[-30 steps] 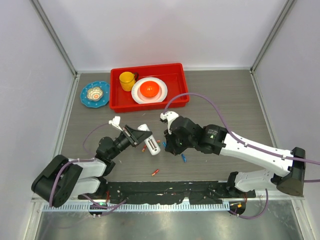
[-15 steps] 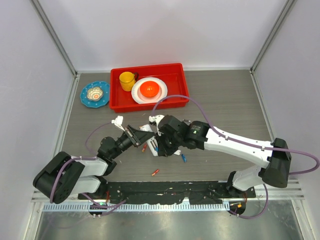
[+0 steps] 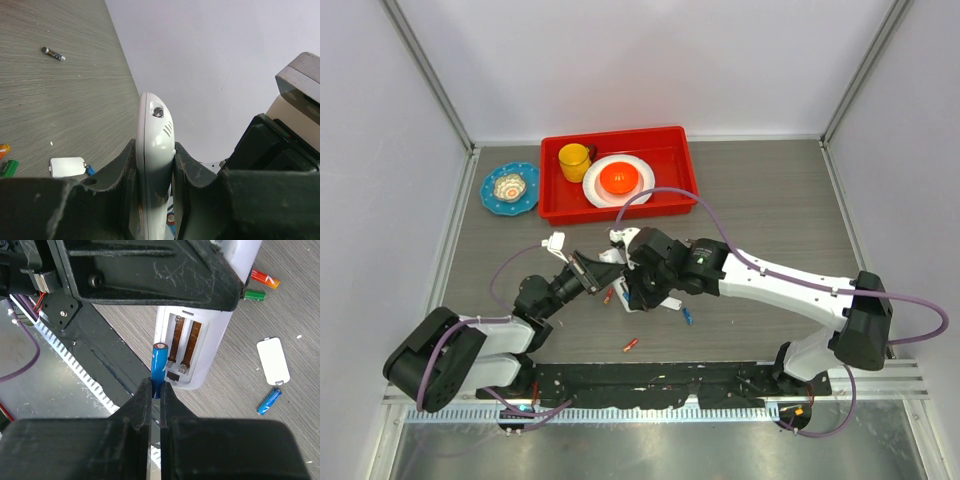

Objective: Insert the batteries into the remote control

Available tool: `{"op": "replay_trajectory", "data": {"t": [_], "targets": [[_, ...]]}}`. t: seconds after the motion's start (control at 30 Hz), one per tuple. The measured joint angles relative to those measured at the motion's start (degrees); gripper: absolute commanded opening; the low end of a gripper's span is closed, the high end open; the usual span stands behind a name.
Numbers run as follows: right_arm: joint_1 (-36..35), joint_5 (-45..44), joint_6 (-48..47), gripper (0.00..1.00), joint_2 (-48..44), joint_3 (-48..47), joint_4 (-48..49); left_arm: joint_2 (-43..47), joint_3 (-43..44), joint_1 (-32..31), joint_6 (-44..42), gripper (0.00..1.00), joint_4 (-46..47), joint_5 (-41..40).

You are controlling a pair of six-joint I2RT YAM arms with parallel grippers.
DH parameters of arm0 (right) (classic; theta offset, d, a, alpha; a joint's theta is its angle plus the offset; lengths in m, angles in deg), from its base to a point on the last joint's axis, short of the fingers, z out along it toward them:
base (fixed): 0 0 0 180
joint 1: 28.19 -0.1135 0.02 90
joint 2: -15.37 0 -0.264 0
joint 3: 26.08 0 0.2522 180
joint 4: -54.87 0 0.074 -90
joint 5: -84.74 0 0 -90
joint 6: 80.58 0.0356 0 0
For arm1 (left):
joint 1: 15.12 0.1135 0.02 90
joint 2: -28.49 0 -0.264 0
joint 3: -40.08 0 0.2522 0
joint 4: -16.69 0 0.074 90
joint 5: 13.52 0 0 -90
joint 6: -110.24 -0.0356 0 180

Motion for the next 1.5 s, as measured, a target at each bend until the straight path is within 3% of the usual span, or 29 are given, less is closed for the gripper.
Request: {"op": "replay_trajectory", "data": {"t": [1.17, 1.5], "targets": [[0.3, -2.0, -0.6, 0.01, 2.6, -2.3, -0.5, 1.2, -1.2, -1.3, -0.4, 0.0, -0.4, -0.7], [0.8, -2.0, 0.8, 0.01, 4.4, -3.7, -1.5, 1.1, -1.2, -3.4, -0.9, 0.0, -1.4, -4.1]]}}
